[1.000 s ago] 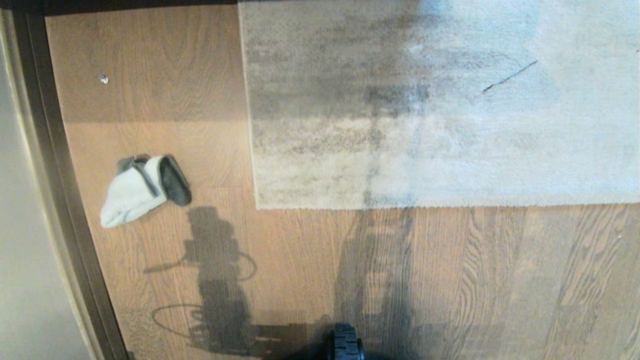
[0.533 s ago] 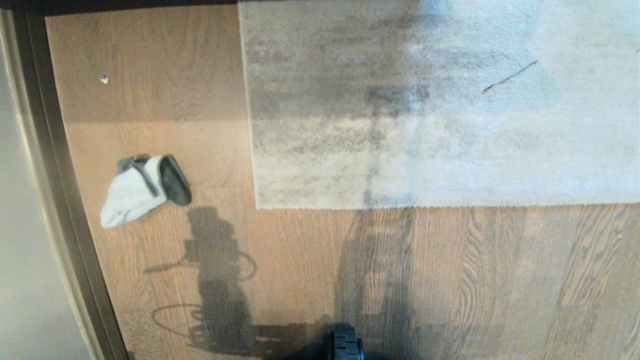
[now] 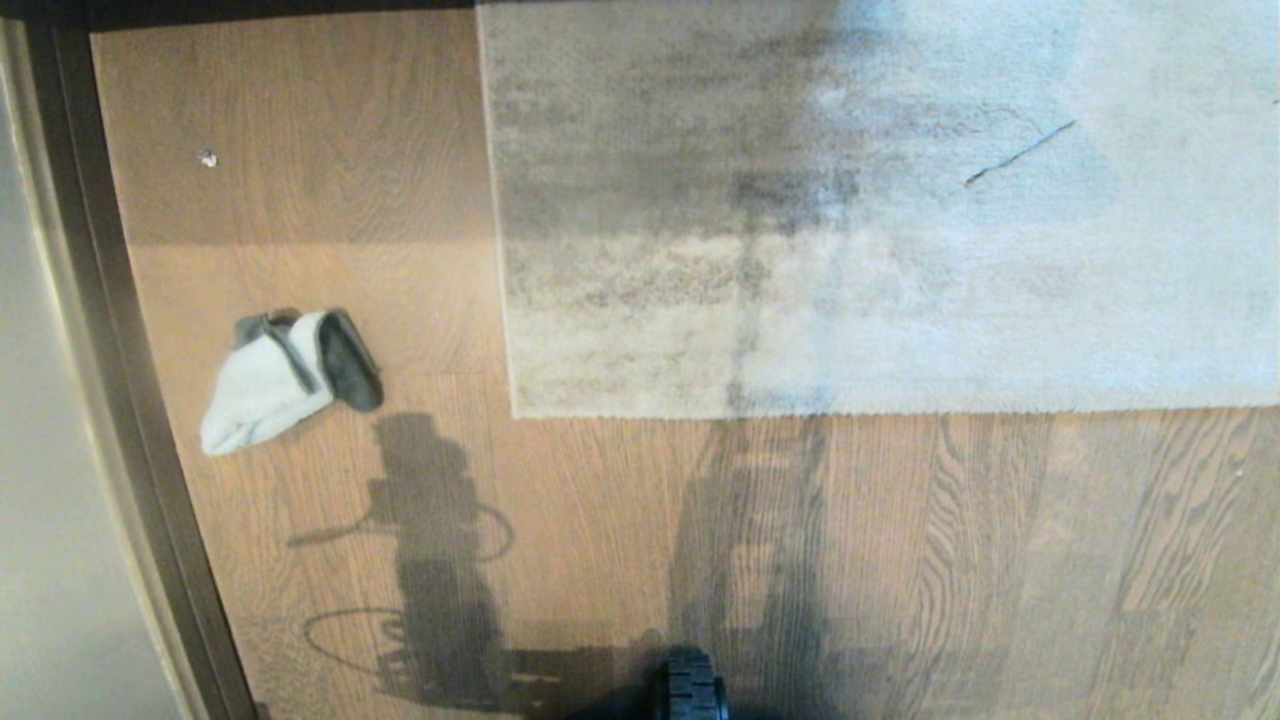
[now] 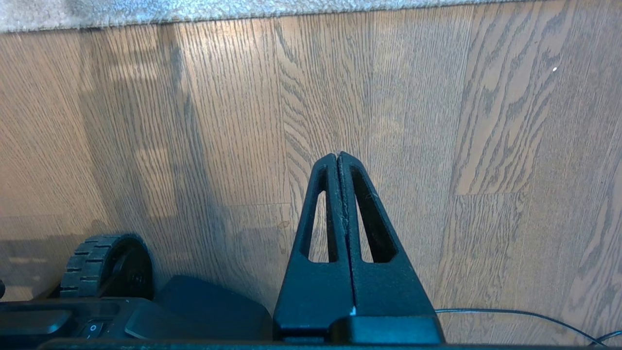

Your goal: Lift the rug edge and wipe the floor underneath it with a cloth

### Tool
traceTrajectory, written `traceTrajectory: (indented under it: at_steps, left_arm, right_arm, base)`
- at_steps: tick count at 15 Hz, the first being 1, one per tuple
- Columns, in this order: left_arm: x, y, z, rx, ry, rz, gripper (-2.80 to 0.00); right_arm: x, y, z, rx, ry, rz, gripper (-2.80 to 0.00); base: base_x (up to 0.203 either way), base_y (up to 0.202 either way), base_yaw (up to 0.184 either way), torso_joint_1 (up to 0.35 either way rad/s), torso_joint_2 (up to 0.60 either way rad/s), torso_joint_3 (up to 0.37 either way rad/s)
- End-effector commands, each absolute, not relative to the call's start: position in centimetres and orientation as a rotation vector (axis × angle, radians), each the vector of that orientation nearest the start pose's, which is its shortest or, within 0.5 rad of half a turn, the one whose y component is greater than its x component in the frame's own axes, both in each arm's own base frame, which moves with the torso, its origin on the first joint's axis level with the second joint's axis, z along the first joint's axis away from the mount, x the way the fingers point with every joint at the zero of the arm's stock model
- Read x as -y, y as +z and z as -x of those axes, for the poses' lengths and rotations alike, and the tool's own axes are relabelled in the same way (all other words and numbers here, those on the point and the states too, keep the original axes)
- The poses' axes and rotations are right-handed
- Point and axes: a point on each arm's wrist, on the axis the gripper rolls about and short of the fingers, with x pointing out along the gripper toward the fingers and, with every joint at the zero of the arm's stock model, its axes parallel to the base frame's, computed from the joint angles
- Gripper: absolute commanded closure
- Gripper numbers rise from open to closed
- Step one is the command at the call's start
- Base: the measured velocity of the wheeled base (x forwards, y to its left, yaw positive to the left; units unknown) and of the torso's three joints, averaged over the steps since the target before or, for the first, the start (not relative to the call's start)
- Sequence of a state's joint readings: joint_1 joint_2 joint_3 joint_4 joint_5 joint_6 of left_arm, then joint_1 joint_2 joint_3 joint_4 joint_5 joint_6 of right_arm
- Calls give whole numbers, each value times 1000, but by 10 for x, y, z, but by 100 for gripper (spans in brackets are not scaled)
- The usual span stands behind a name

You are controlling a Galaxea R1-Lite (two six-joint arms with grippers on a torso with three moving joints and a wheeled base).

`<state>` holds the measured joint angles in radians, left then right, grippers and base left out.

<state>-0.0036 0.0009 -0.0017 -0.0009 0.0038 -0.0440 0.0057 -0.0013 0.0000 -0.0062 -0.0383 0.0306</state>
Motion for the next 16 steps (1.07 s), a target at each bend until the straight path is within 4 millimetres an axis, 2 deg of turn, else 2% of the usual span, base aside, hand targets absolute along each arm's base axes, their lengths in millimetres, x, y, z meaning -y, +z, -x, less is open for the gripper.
traceTrajectory:
  at_steps: [1, 16]
  left_arm:
    - [0, 76, 23, 3, 1, 44, 0]
    - [0, 76, 23, 3, 1, 46, 0]
  right_arm:
    - [1, 76, 23, 7, -32, -31, 0]
    - [1, 76, 23, 10, -32, -29, 0]
  base:
    - [0, 0, 0, 0, 0, 0]
    - [0, 0, 0, 0, 0, 0]
